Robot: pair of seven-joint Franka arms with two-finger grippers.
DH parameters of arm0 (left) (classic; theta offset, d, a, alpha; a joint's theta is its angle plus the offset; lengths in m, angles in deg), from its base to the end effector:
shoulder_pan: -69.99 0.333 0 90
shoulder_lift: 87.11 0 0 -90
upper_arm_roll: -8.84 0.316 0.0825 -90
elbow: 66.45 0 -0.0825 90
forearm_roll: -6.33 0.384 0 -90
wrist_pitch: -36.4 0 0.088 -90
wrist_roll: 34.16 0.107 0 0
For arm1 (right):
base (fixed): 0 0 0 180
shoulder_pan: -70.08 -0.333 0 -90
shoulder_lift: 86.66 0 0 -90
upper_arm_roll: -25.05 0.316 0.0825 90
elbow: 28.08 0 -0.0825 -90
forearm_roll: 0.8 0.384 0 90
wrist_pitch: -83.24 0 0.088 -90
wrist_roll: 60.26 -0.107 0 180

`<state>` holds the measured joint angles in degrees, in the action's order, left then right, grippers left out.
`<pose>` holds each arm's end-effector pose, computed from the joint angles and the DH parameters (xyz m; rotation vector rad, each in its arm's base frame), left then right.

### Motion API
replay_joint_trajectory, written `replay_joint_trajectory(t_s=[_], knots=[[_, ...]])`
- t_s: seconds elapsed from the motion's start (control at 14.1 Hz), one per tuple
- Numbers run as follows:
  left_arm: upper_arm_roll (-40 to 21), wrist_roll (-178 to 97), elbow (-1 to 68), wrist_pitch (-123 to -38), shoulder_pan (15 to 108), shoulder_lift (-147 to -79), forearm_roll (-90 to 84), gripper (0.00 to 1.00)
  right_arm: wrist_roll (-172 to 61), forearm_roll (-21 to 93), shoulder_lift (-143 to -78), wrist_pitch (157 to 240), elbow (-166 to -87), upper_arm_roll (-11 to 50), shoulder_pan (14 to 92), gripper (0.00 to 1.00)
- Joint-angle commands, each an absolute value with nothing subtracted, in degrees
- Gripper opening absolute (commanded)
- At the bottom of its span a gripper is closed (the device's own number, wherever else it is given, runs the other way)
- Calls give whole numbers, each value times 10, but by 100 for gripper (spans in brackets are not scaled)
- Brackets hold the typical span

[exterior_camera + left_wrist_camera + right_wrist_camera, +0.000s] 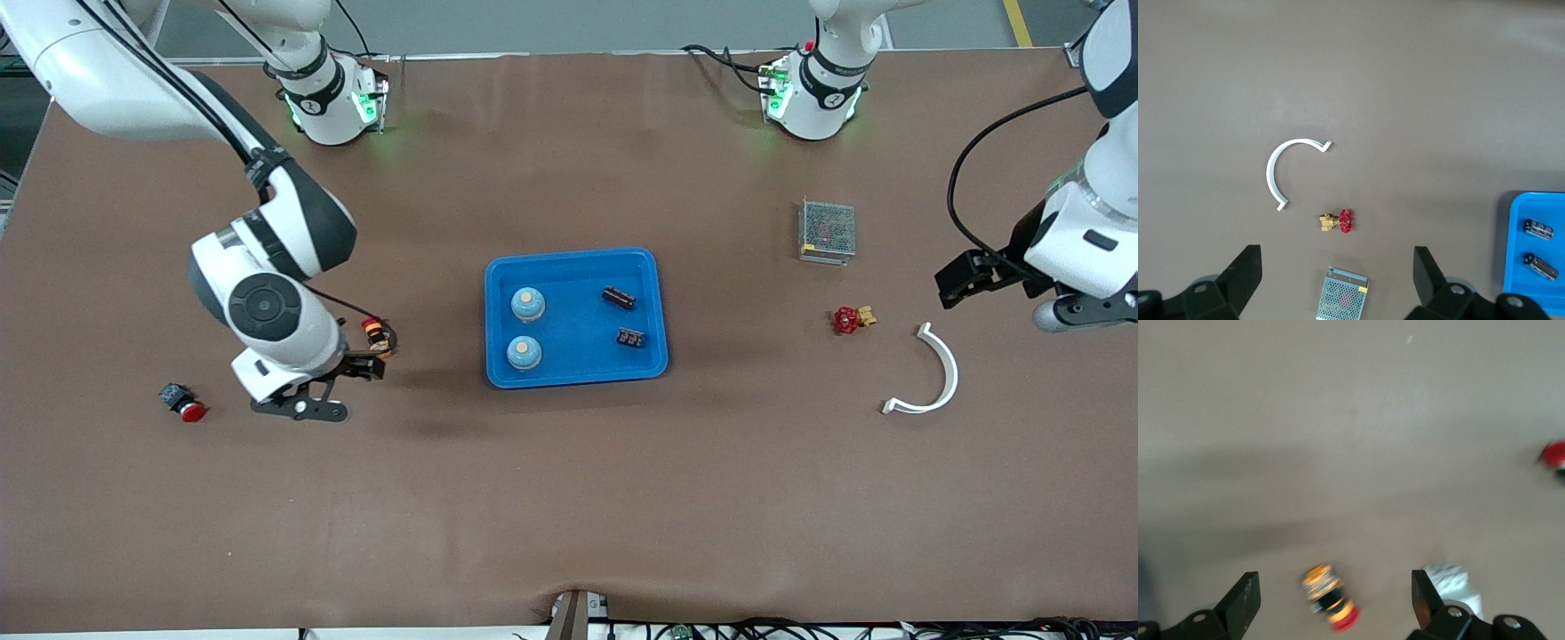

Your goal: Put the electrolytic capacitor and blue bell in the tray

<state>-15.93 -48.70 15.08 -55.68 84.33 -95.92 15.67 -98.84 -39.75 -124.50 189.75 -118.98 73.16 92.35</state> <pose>0.5984 -0.0717 0.6167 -3.0508 -0.1150 -0.0983 0.6496 0.1666 0.3334 2.9390 -0.0659 -0.0536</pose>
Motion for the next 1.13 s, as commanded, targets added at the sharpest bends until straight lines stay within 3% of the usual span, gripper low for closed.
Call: replay_joint_trajectory(t_s=[0.0,0.14,0.28,0.5,0.64,0.85,1.06], knots=[[-102,-448,156,-524,801,-919,135,100,-923,-416,-1247,1910,-1190,733,947,100],[-31,-420,156,-508,753,-904,107,100,-900,-418,-1245,1909,-1184,730,940,100],[5,-389,157,-489,738,-894,91,100,-867,-410,-1244,1907,-1171,682,908,100],[7,-386,159,-467,736,-882,91,100,-852,-381,-1216,1907,-1168,611,845,100],[16,-379,163,-448,731,-872,91,100,-797,-298,-1186,1907,-1156,549,807,100],[18,-377,180,-448,726,-857,91,100,-705,-166,-1120,1902,-1160,406,726,100],[29,-377,202,-454,721,-838,91,100,-671,-116,-1069,1836,-1157,332,673,100]])
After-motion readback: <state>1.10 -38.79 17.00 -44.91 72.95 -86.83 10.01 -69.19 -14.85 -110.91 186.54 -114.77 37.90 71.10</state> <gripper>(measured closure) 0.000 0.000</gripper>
